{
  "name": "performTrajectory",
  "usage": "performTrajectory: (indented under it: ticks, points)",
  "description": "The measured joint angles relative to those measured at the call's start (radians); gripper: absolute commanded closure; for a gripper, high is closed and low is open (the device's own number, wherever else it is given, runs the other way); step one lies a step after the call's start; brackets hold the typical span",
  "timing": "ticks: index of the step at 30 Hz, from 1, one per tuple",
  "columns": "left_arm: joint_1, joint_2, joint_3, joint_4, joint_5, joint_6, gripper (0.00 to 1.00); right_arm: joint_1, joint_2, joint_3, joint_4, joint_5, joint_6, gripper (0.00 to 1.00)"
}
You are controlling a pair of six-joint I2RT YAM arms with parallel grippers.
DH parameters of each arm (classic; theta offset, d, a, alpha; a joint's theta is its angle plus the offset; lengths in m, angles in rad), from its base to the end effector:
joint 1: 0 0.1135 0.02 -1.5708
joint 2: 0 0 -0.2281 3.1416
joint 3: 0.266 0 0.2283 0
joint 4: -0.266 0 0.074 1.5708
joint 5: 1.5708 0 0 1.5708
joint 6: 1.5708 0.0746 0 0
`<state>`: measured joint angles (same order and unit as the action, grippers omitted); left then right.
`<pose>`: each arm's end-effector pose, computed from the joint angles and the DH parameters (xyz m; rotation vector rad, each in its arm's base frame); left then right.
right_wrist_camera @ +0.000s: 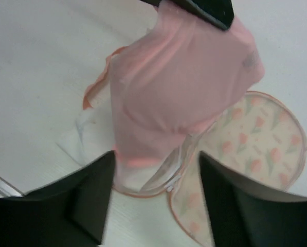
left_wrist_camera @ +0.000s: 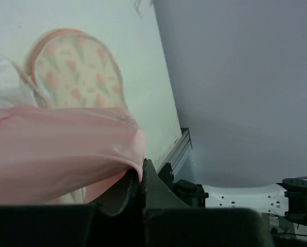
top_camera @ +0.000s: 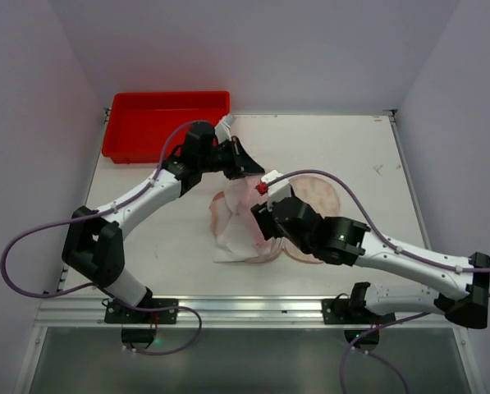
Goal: Unzip the laundry bag and remove the bra
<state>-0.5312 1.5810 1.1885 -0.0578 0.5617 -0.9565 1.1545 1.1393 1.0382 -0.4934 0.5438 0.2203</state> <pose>0.3008 -0.2228 0.2531 -0.0770 2.2903 -1.4365 0.1421 0.2258 0.2810 -0.6546 1.9745 0.2499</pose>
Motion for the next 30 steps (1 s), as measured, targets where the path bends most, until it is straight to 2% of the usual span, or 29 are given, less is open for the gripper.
performTrajectory:
  ticks: [1,4,8,12,16,22,27,30]
  points:
    - [0.003,-0.001,0.028,-0.003,0.0,0.003,1.0,0.0,-0.034,0.0,-0.003,0.005,0.011,0.17]
    - [0.025,-0.014,0.117,-0.015,-0.009,0.016,1.0,0.0,-0.142,0.0,-0.015,0.038,0.049,0.01]
    - [0.127,-0.053,0.236,-0.018,-0.045,0.024,1.0,-0.006,-0.269,0.001,-0.02,0.068,0.072,0.01]
    - [0.257,-0.045,0.401,-0.032,-0.098,0.025,1.0,-0.012,-0.311,0.001,-0.022,0.077,0.076,0.01]
    - [0.327,-0.008,0.557,-0.017,-0.192,0.03,1.0,-0.019,-0.328,-0.016,-0.006,0.078,0.074,0.01]
    - [0.425,0.07,0.583,0.108,-0.354,0.031,0.99,-0.037,-0.32,-0.079,0.017,0.065,0.067,0.01]
    - [0.476,0.23,0.578,0.241,-0.467,0.037,1.0,-0.059,-0.283,-0.093,0.031,0.056,0.063,0.01]
    - [0.488,0.34,0.58,0.298,-0.478,0.032,1.0,-0.086,-0.272,-0.103,0.042,0.034,0.065,0.01]
